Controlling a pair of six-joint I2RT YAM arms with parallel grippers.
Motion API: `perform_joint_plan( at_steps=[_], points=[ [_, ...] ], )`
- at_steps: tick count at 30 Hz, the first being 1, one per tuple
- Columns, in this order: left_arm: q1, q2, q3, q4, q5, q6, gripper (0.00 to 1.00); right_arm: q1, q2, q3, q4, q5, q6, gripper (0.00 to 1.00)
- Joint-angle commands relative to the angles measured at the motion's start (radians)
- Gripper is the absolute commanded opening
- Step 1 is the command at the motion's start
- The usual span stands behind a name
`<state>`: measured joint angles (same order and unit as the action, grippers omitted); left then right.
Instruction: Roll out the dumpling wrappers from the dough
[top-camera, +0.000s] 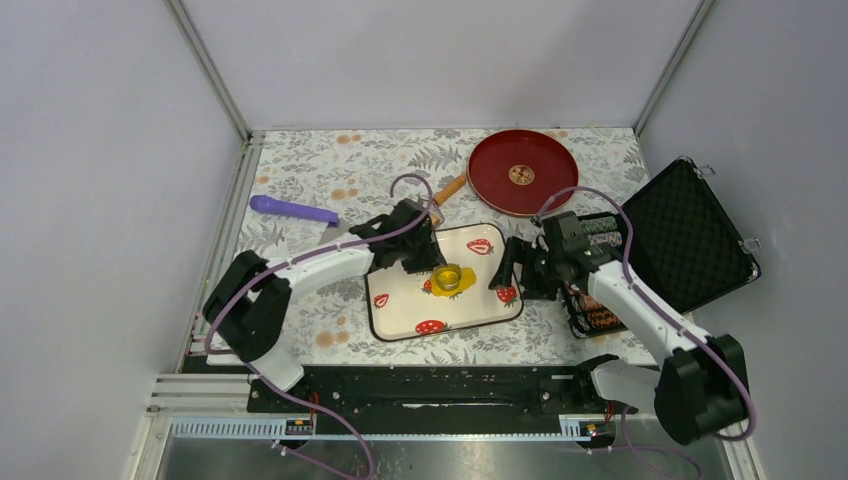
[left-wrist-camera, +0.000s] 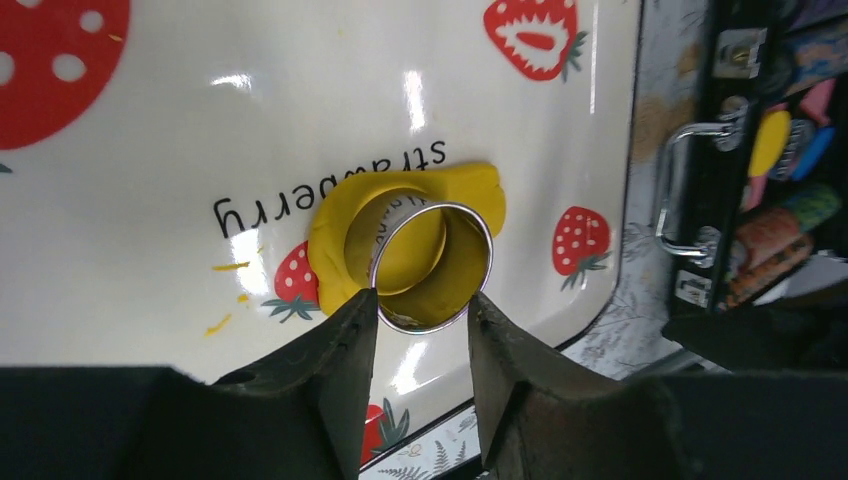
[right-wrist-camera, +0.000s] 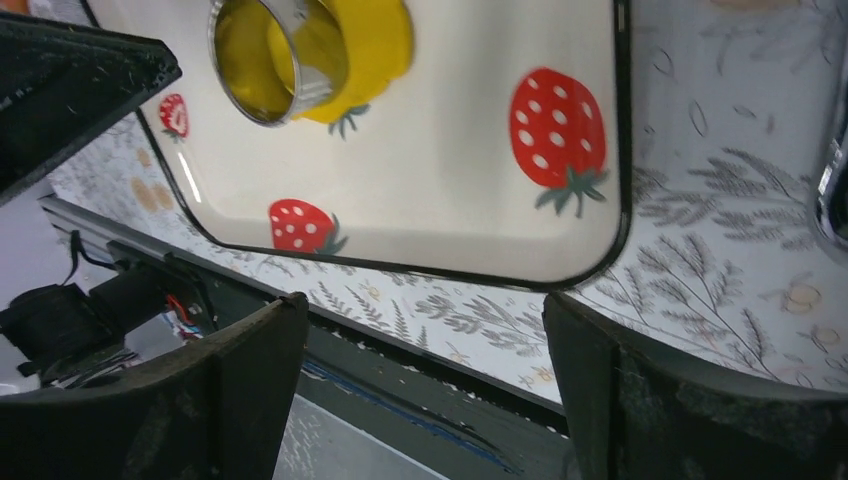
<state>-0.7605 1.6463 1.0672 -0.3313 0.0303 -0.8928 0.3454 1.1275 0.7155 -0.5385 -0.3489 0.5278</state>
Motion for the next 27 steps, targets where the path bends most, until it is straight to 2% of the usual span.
perform_joint_plan(
  at_steps=[1,6,10,12,14,20,25,27],
  points=[
    [0.084,-0.094,-0.102,0.18,0.148,-0.05,0.38,-0.001,0.11,0.117,0.048,-0.118,-0.022,0.91],
    [0.143,-0.09,-0.16,0.243,0.232,-0.055,0.36,0.023,0.278,0.212,0.116,-0.206,0.003,0.77],
    [0.147,-0.054,-0.152,0.255,0.258,-0.037,0.36,0.046,0.456,0.315,0.132,-0.277,0.005,0.71],
    [0.147,-0.037,-0.147,0.266,0.271,-0.038,0.35,0.051,0.532,0.353,0.147,-0.31,0.015,0.6],
    [0.147,-0.024,-0.143,0.269,0.271,-0.04,0.33,0.055,0.596,0.39,0.146,-0.327,0.012,0.54],
    [0.146,0.0,-0.127,0.241,0.26,-0.024,0.3,0.057,0.679,0.413,0.15,-0.342,-0.005,0.48],
    [0.143,0.005,-0.132,0.236,0.25,-0.018,0.2,0.061,0.712,0.41,0.173,-0.361,0.006,0.42],
    [0.138,0.004,-0.14,0.234,0.242,-0.02,0.19,0.063,0.719,0.41,0.173,-0.362,0.005,0.4]
  ],
)
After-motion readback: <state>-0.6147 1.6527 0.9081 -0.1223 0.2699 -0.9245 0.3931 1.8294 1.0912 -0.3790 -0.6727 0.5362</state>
